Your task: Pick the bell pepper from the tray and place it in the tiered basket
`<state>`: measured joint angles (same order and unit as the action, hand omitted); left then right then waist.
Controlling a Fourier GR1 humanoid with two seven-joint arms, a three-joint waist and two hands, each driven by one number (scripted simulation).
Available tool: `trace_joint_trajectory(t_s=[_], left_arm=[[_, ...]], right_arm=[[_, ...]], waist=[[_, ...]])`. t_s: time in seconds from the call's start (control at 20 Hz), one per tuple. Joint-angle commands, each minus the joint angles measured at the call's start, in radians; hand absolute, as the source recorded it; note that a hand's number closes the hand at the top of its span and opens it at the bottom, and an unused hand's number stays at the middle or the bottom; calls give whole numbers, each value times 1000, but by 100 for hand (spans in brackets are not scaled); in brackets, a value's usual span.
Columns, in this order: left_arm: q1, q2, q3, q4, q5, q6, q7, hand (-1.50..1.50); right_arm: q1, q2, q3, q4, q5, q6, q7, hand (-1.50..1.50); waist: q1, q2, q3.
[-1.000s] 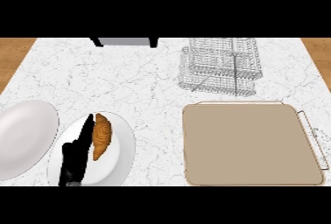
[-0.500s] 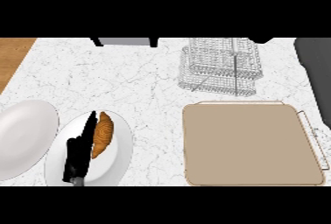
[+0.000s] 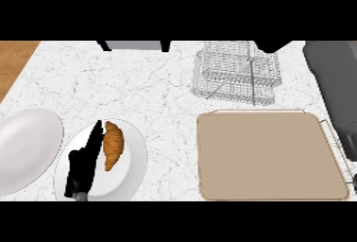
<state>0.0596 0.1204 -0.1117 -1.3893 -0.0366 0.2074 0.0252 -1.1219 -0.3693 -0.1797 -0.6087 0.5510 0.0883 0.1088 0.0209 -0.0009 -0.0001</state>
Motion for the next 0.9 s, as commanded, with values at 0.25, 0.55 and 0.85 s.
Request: trace_joint_trajectory(t_s=[0.25,0.55,0.85], left_arm=[[-4,-7,0,-22,-3,4,28,0],[58,2,-13,-41,-8,-15,-2,0],[8,-11,16,4,-6,7,-10,0]], right_arm=[[-47,75,-199,97,-200,-39,-63,-150],[-50,-52,-293,98,-256,-97,-150,-150],[-37,-225,-377,90,-280,-185,-50,-150]], waist=[[10,9,1],[9,10,1],[-18,5,0]])
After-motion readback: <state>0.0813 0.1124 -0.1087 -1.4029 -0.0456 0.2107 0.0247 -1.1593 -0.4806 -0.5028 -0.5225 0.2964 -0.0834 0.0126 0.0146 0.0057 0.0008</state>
